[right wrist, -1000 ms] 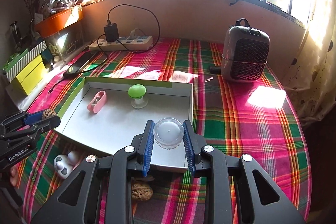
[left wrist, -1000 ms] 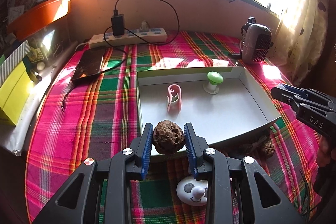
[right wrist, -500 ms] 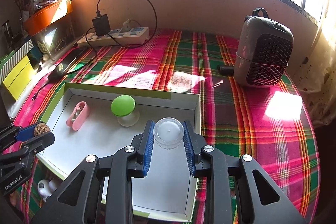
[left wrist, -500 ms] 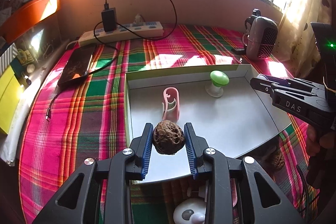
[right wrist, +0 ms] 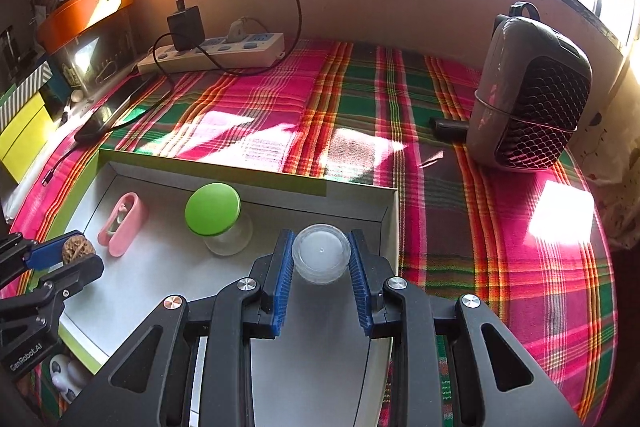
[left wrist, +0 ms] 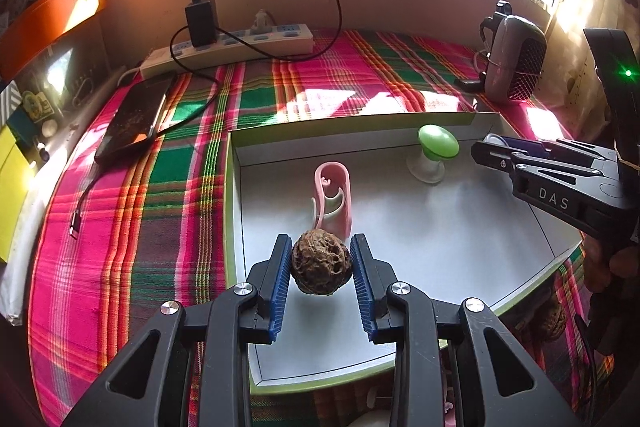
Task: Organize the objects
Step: 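Carry the walnut and white jar with both tools into the box, then lower the walnut and jar onto the box floor and open both tools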
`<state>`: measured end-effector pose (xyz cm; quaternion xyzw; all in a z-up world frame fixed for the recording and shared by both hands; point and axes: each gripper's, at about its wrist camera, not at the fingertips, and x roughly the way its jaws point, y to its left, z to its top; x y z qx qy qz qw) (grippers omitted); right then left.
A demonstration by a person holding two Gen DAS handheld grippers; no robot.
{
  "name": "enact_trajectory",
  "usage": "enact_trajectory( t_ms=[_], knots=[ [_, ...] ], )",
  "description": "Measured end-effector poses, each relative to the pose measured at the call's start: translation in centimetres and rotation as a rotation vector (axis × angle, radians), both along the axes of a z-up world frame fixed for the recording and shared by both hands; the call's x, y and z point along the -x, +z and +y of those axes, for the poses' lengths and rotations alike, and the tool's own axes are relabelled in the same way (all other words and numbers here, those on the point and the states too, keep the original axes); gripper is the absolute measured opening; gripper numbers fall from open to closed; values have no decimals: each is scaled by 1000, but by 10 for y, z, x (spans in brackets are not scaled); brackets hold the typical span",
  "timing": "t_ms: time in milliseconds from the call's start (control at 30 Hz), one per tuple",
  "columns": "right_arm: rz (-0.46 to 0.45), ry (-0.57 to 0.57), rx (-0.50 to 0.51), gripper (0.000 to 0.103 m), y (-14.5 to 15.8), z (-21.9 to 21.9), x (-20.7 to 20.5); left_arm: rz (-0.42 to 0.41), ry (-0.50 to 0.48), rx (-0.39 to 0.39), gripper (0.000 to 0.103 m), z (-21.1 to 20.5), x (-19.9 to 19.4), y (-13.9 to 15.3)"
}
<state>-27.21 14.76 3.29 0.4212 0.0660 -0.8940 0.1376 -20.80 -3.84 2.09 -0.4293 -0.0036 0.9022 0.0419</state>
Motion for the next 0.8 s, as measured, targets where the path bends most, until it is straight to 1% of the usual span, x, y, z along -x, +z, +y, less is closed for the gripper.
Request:
enact_trajectory(
  t_ms=[233, 433, 667, 800],
  knots=[
    [7, 14, -17, 29, -2, -6, 4, -4, -2, 28, 28, 4, 8, -4],
    [8, 28, -27, 29, -4, -10, 5, -2, 1, 31, 28, 5, 12, -5],
    [-3, 38, -38, 29, -8, -13, 5, -4, -6, 61, 28, 9, 13, -6],
    [3, 35, -54, 29, -9, -15, 4, -6, -8, 66, 28, 10, 12, -7]
  ],
)
